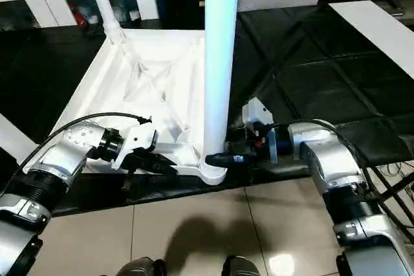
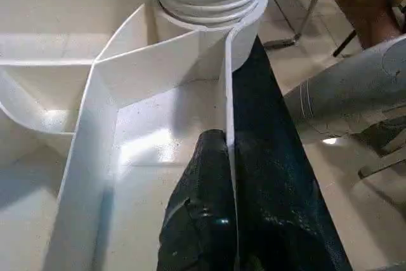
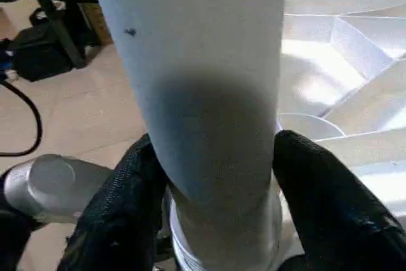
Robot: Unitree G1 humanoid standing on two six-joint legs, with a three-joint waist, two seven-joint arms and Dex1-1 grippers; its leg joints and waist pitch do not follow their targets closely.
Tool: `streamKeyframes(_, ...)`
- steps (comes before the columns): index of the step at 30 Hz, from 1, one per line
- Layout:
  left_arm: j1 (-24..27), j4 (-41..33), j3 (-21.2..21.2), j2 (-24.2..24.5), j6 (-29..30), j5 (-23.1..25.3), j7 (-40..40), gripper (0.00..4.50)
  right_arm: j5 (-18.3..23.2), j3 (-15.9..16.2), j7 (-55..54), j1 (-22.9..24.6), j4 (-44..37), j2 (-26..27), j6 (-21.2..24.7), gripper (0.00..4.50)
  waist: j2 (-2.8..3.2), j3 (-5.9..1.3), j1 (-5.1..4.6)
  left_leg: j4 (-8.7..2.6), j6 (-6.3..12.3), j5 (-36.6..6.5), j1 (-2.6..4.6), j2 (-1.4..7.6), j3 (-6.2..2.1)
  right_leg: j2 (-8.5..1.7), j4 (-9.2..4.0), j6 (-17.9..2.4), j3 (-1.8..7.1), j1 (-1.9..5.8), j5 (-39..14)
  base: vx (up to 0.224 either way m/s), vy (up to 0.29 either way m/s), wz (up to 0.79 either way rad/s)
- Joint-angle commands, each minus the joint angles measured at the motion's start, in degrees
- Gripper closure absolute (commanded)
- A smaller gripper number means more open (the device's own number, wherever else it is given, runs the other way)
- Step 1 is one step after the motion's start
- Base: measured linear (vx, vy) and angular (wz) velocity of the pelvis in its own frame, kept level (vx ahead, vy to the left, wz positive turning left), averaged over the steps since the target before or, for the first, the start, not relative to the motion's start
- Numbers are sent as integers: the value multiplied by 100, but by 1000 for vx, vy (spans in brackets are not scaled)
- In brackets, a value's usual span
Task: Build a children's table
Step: Rotate leg to tighten
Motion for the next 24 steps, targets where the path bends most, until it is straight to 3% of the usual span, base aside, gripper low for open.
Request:
streamKeyframes(1, -25, 11, -85, -55, -54, -34, -216, 450, -40, 62, 54, -52, -13, -3, 15, 215, -145, -550, -3, -349, 648, -904, 52, 275, -50, -364, -375, -1234, 233, 351, -2035, 0, 0, 0)
streamKeyframes(11, -24, -53, -40, -106, 262, -149, -232, 450, 216, 70, 161, 182, -293, 49, 547, 251, -138, -545, 23, -355, 656, -869, 59, 272, -50, -357, -378, -1222, 233, 353, -2000, 0, 0, 0)
streamKeyframes(16, -128, -180, 54, -234, 834, -74, 313, 450, 236, 26, -795, 541, -1000, 406, 1027, 251, -103, -490, 33, -389, 579, -949, 64, 275, -56, -348, -419, -1111, 239, 328, -2222, 0, 0, 0)
streamKeyframes(18, -217, -221, 167, -415, 1161, -11, 866, 450, 39, -35, -1712, 619, -1217, 824, 1237, 251, -104, -474, -4, -404, 436, -1116, 77, 254, -74, -343, -438, -1038, 221, 319, -2513, 0, 0, 0)
streamKeyframes(19, -295, -258, 351, -706, 1467, -6, 1553, 450, -88, -232, -2731, 556, -1189, 1392, 1541, 251, -56, -424, -43, -410, 323, -1419, 113, 228, -87, -350, -504, -934, 193, 281, -2986, 0, 0, 0)
streamKeyframes(20, -337, -291, 456, -886, 1640, 0, 1958, 450, -205, -358, -3363, 491, -1129, 1751, 1672, 251, -82, -395, -137, -414, 153, -1599, 100, 198, -107, -338, -536, -778, 155, 276, -3392, -53, 9, -10)
streamKeyframes(21, -337, -291, 456, -886, 1640, 0, 1958, 450, -205, -358, -3363, 491, -1129, 1751, 1672, 251, -61, -374, -181, -409, 73, -1721, 106, 182, -130, -340, -565, -658, 126, 267, -3635, -53, 9, -10)
streamKeyframes(22, -345, -295, 473, -921, 1662, 5, 2032, 450, -239, -383, -3486, 471, -1101, 1819, 1679, 251, -94, -385, -275, -396, 22, -1887, 103, 145, -159, -336, -633, -429, 63, 287, -3946, -54, 28, -15)
streamKeyframes(23, -368, -316, 526, -1035, 1740, 27, 2275, 450, -362, -470, -3910, 409, -1021, 2048, 1708, 251, -71, -369, -342, -402, 71, -1984, 101, 149, -172, -342, -672, -334, 49, 281, -3994, 0, 0, 0)
streamKeyframes(24, -370, -318, 529, -1043, 1746, 30, 2290, 450, -371, -476, -3938, 405, -1017, 2063, 1710, 251, -46, -380, -423, -407, 118, -2114, 116, 167, -193, -345, -691, -363, 18, 277, -3890, 0, 0, 0)
